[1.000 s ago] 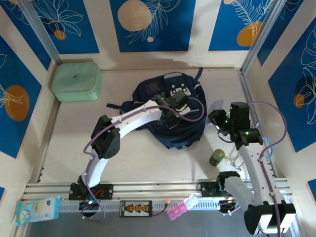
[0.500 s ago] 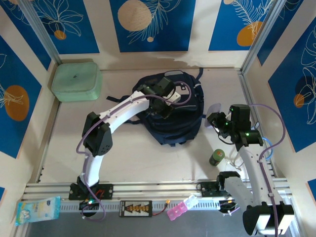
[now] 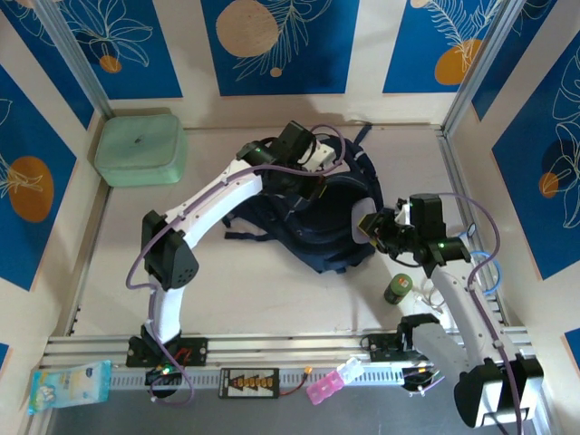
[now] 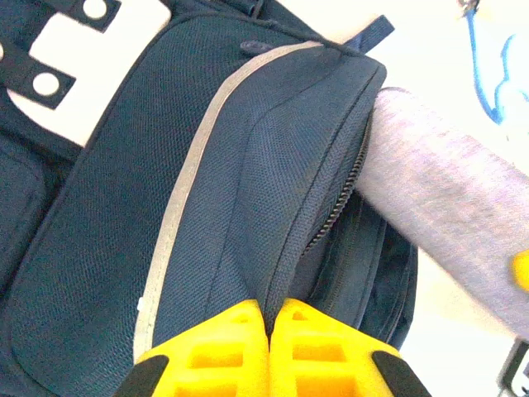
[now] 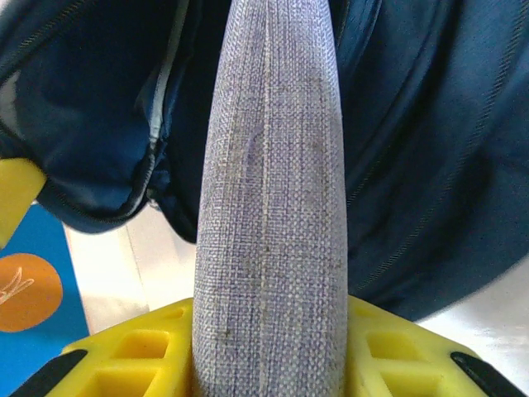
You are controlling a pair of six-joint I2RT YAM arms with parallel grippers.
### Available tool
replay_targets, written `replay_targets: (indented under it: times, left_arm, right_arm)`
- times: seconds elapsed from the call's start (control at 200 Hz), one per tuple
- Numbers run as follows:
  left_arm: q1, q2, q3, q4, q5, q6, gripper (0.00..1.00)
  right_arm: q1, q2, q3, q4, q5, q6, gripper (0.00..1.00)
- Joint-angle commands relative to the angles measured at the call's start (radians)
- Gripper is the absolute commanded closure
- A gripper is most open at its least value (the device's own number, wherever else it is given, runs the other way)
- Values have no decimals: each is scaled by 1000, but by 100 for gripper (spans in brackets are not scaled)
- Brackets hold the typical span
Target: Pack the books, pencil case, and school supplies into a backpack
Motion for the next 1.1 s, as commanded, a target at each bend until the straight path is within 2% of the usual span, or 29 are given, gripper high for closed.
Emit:
replay_targets:
  times: [0.0, 0.15, 0.3, 0.37, 0.435, 0.56, 0.625, 0.685, 0.9, 1.095]
  left_arm:
    - [-16, -35, 83, 52, 101, -47, 97]
    - [-19, -21, 102, 48, 110, -82, 97]
    - [-17, -16, 110, 47, 99, -107, 97]
    - [-16, -11, 123, 38, 95, -119, 97]
    - [-10, -3, 142, 26, 92, -129, 97]
    - [8, 0, 152, 13, 92, -144, 96]
    - [11, 1, 152, 7, 80, -144, 95]
    - [12, 4, 152, 4, 79, -140, 94]
    - [13, 14, 152, 4, 93, -141, 93]
    - [14, 23, 152, 13, 122, -153, 93]
  right_arm:
    - [34, 39, -7, 129, -5, 100, 65]
    - [106, 144, 51, 206, 75, 145, 65]
    - [157, 239, 115, 230, 259, 219, 66]
    - [176, 281, 123, 308, 323, 231, 65]
    - [180, 335, 144, 371, 290, 234, 60]
    - [205, 406, 170, 483, 192, 204, 43]
    - [224, 399, 160, 486, 213, 184, 36]
    - [232, 379, 152, 432, 262, 171, 35]
    - [219, 296, 131, 260, 363, 141, 40]
    - [221, 339, 150, 248, 342, 127, 58]
